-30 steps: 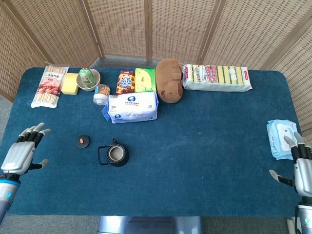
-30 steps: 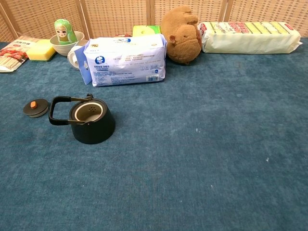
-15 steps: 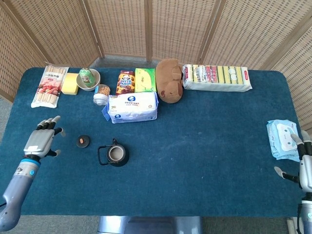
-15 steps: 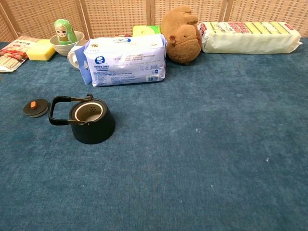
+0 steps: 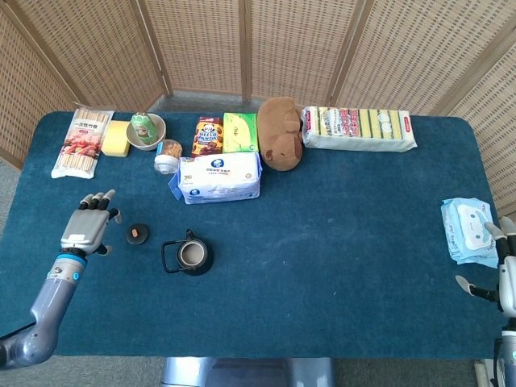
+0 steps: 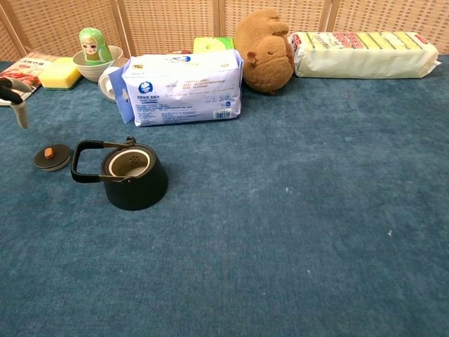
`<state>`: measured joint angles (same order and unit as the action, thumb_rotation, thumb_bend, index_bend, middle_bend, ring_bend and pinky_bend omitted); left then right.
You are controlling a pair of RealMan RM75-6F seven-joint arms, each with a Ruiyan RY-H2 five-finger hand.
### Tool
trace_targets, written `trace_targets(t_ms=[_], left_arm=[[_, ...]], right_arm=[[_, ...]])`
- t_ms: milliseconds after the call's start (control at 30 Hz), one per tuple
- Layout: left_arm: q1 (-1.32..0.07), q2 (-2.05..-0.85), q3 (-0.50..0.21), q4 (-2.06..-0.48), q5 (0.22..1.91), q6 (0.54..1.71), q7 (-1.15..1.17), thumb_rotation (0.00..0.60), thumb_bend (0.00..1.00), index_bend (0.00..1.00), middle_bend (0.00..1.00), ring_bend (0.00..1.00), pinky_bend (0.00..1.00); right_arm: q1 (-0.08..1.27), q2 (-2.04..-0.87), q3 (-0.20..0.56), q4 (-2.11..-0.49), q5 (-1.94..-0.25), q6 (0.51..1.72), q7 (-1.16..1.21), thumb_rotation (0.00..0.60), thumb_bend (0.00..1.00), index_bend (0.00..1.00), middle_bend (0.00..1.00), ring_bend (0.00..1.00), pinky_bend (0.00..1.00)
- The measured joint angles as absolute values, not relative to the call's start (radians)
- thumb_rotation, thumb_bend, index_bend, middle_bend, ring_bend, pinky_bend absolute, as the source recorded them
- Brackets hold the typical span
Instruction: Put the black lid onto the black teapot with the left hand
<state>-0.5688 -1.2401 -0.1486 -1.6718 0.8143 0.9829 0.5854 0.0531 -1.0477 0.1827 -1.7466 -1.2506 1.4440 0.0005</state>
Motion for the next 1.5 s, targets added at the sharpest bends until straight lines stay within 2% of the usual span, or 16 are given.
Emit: trace_targets(t_ms=[333, 767, 1500], left_arm=[[-0.646, -1.299, -0.131, -1.652, 0.707, 1.006, 0.7, 0.6, 0.16, 0.3, 0.0, 0.0, 0.05], [-0.7, -1.378, -0.11, -1.613, 0.644, 1.027, 0.748, 0.6, 0.16, 0.3, 0.0, 0.0, 0.05], [-0.74, -1.436, -0.091, -1.592, 0.593, 1.065, 0.788, 0.6, 0.16, 0.3, 0.0, 0.0, 0.05]], right_arm=[[0.054, -1.046, 0.186, -1.747, -1.238, 1.441, 0.005, 0.6, 0.06, 0.13, 0.01, 0.0, 0.0], [0.053, -1.037, 0.188, -1.751, -1.227, 1.437, 0.018, 0.6, 0.06, 0.13, 0.01, 0.0, 0.0], [0.046, -1.017, 0.186, -1.752, -1.24, 1.433, 0.078, 0.6, 0.06, 0.13, 0.01, 0.0, 0.0]])
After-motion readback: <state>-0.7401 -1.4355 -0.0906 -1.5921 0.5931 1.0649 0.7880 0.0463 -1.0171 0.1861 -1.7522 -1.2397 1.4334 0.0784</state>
